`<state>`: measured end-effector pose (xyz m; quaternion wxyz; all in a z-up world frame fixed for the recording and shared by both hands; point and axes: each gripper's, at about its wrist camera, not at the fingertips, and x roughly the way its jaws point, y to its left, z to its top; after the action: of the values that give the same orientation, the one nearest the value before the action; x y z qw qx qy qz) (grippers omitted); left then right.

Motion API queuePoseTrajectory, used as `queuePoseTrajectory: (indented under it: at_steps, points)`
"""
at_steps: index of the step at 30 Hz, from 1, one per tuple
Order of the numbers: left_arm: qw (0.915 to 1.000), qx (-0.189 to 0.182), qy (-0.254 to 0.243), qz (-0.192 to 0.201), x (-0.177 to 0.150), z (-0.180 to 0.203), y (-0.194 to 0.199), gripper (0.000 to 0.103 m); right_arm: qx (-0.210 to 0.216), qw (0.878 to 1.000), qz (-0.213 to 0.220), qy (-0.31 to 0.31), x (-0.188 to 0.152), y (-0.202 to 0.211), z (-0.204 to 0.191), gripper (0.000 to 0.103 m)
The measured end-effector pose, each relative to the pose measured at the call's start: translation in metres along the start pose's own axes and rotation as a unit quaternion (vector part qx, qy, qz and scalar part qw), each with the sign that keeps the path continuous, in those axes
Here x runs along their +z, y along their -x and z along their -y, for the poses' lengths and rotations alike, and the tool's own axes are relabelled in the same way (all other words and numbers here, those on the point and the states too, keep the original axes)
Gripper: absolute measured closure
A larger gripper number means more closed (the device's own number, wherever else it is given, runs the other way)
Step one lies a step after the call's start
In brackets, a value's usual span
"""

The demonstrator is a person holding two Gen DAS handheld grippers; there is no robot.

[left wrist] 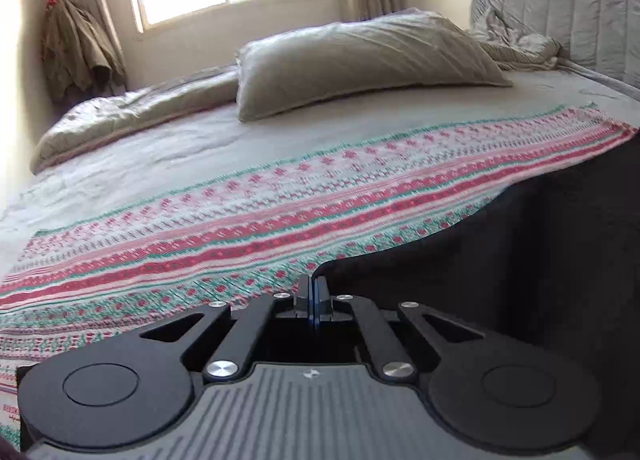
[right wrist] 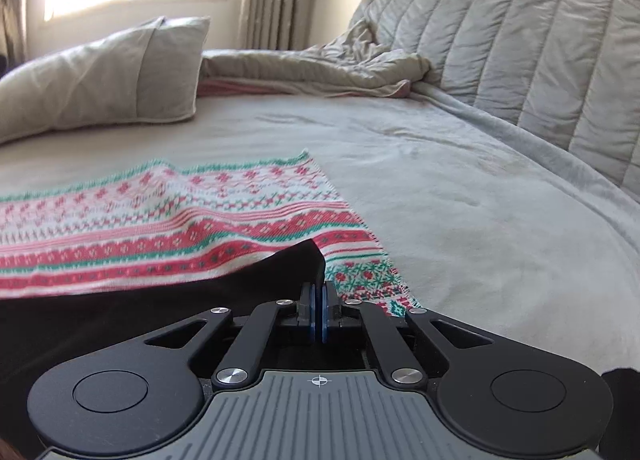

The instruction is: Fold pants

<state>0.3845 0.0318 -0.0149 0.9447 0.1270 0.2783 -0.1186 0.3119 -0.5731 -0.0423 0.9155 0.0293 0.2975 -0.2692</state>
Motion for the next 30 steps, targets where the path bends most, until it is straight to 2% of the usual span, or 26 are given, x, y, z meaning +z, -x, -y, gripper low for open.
queuePoseTrajectory:
  at_steps: [2,3,6,8,11,12,13,14,15,16,17,19,21,25,30]
  points:
    - [0.9992,0.026,0.015,0.026,0.000,-0.003,0.003,0.094,-0.010,1.000,0.013,0.005,-0.001,0.002,-0.002,0.102]
    - [0.9989,0.035,0.015,0.027,0.000,-0.002,0.001,0.094,-0.013,1.000,0.018,0.007,-0.001,0.003,-0.004,0.102]
    - [0.9986,0.051,-0.012,-0.007,-0.002,0.009,-0.020,0.094,-0.021,0.999,0.025,0.003,-0.001,0.000,-0.008,0.102]
    - [0.9964,0.066,-0.038,-0.038,-0.006,0.017,-0.035,0.093,-0.029,1.000,0.011,0.000,-0.001,-0.009,-0.009,0.102]
    - [0.9924,0.088,-0.070,-0.050,0.002,0.029,-0.039,0.088,-0.042,0.999,-0.009,-0.004,-0.003,-0.018,-0.011,0.097]
    - [0.9924,0.090,-0.069,-0.048,0.004,0.029,-0.037,0.079,-0.046,0.999,-0.010,-0.004,-0.002,-0.017,-0.013,0.092]
    - [0.9931,0.088,-0.063,-0.045,0.006,0.028,-0.032,0.061,-0.049,0.999,-0.012,-0.004,0.000,-0.014,-0.015,0.089]
    - [0.9940,0.086,-0.054,-0.040,0.007,0.025,-0.024,0.051,-0.046,0.999,-0.016,-0.001,0.001,-0.010,-0.016,0.080]
    - [0.9945,0.089,-0.042,-0.034,0.007,0.023,-0.017,0.036,-0.035,0.999,-0.019,0.003,0.002,-0.006,-0.018,0.061]
    - [0.9948,0.092,-0.032,-0.030,0.007,0.021,-0.008,0.030,-0.020,1.000,-0.020,0.008,0.004,0.001,-0.019,0.051]
    - [0.9950,0.092,-0.024,-0.031,0.008,0.017,-0.003,0.030,-0.006,1.000,-0.015,0.016,0.006,0.010,-0.022,0.038]
    - [0.9941,0.099,-0.015,-0.042,0.008,0.012,0.005,0.027,0.020,0.999,-0.007,0.040,0.014,0.028,-0.027,0.037]
    - [0.9936,0.103,-0.013,-0.045,0.008,0.010,0.018,0.021,0.042,0.997,-0.026,0.067,0.023,0.043,-0.033,0.037]
    - [0.9945,0.100,0.002,-0.031,0.004,0.008,0.052,0.008,0.049,0.993,-0.033,0.101,0.031,0.078,-0.044,0.029]
    - [0.9949,0.094,-0.012,-0.034,0.000,-0.005,0.076,0.007,0.107,0.984,-0.050,0.135,0.030,0.105,-0.066,0.029]
